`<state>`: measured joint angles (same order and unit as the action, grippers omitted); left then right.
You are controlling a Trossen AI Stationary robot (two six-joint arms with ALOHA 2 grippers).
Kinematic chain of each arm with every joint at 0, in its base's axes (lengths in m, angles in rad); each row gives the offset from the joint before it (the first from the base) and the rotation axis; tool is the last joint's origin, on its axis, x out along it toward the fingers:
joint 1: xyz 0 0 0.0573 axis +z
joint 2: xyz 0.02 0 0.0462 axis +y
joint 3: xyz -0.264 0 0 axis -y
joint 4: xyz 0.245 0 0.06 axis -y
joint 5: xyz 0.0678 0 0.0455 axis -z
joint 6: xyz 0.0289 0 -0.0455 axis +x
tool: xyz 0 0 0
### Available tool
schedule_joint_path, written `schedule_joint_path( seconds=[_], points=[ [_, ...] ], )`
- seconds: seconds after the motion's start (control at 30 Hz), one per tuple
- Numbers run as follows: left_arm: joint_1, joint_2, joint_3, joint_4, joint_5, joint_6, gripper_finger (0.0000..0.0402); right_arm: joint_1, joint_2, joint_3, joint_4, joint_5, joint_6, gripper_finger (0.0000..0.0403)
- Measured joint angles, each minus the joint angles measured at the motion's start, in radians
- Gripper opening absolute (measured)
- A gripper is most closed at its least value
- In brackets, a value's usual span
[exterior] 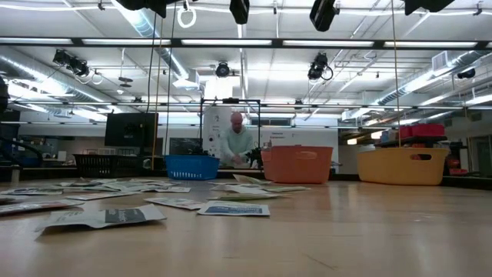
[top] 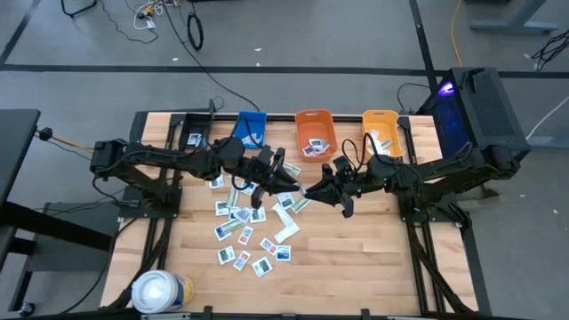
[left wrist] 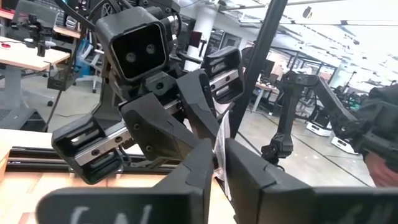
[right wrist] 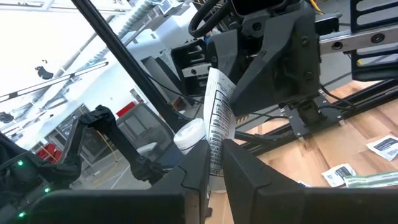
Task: Pick & Place First Aid Supplies
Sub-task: Put the ointment pack into the blue bin
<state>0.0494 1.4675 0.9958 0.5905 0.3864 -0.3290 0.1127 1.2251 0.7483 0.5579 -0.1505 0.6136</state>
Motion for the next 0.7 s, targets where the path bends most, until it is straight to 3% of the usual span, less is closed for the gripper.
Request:
schedule_joint_path(
  seconds=[0.17, 0.27, 0.7],
  points=[
    [0.000, -0.001, 0.000, -0.003, 0.008, 0.001, 0.0007, 0.000, 0.000, 0.000, 0.001, 0.000, -0.020, 0.0052],
    [0.004, -0.001, 0.000, -0.009, 0.008, 0.002, 0.0007, 0.000, 0.000, 0.000, 0.001, 0.000, -0.022, 0.0074],
    [0.077, -0.046, 0.000, -0.083, 0.006, 0.022, 0.0003, 0.000, 0.001, -0.001, 0.090, -0.015, 0.027, 0.0268]
  ],
)
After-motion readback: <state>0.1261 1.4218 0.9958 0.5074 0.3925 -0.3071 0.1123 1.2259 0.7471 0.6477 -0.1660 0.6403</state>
